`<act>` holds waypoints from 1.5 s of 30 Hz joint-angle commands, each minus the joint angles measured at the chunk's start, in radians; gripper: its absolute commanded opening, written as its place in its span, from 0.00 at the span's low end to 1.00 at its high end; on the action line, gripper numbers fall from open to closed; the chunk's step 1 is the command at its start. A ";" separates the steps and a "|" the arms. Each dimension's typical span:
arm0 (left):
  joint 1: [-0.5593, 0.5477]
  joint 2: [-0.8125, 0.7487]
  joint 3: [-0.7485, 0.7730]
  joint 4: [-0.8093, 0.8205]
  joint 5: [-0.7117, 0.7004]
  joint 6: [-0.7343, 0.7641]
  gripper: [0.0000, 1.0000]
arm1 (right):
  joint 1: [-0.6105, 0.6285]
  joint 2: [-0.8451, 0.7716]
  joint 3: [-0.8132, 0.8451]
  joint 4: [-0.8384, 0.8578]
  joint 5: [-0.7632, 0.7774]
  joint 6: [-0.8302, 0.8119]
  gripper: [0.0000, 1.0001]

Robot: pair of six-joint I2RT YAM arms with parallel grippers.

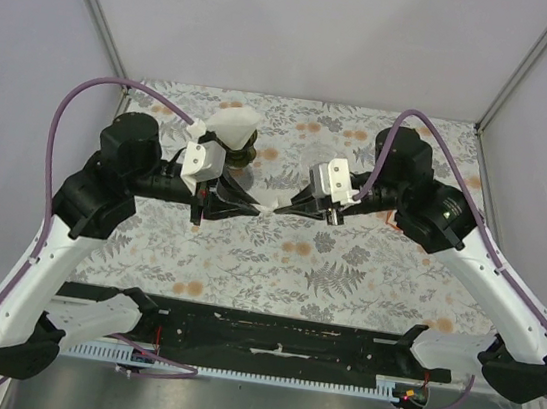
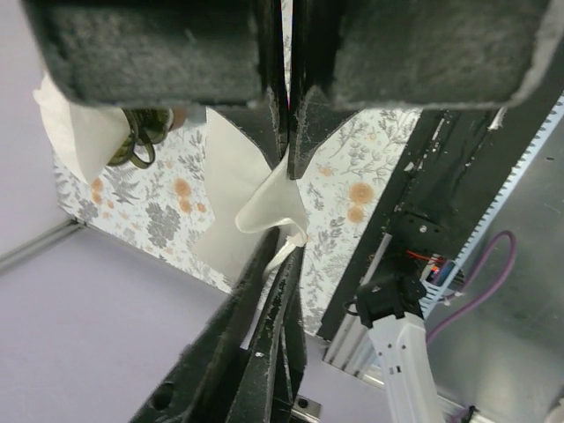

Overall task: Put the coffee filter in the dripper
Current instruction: Pick up the coffee filter from the center of the board.

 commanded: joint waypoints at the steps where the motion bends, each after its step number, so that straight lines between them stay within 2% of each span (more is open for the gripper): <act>1: 0.003 -0.034 -0.022 0.062 0.061 -0.050 0.06 | 0.006 -0.011 0.044 -0.010 0.123 -0.050 0.00; 2: 0.004 -0.039 -0.023 0.061 0.058 -0.046 0.02 | 0.006 -0.014 0.041 -0.002 0.160 -0.050 0.00; 5: 0.007 -0.052 -0.025 0.058 0.050 -0.021 0.02 | 0.006 -0.037 0.018 0.013 0.247 -0.062 0.00; 14: 0.020 -0.072 -0.009 0.039 -0.022 0.051 0.02 | 0.005 -0.103 -0.057 0.033 0.382 -0.096 0.00; 15: 0.020 -0.072 -0.006 0.030 -0.021 0.057 0.06 | 0.005 -0.111 -0.062 0.035 0.389 -0.097 0.00; 18: 0.021 -0.071 0.001 0.018 -0.012 0.063 0.32 | 0.005 -0.130 -0.080 0.027 0.392 -0.114 0.00; 19: 0.023 -0.069 0.004 0.016 -0.010 0.062 0.38 | 0.006 -0.132 -0.080 0.017 0.383 -0.120 0.00; 24: 0.021 -0.028 0.058 0.013 -0.011 0.073 0.51 | 0.006 -0.097 -0.013 -0.100 0.285 -0.157 0.00; 28: -0.005 0.024 0.116 -0.002 -0.002 0.091 0.54 | 0.008 -0.046 0.042 -0.163 0.255 -0.166 0.00; 33: -0.066 0.090 0.175 -0.116 0.010 0.191 0.57 | 0.011 -0.022 0.066 -0.172 0.251 -0.172 0.00; 45: -0.108 0.155 0.219 -0.108 -0.064 0.217 0.58 | 0.015 -0.022 0.066 -0.181 0.229 -0.180 0.00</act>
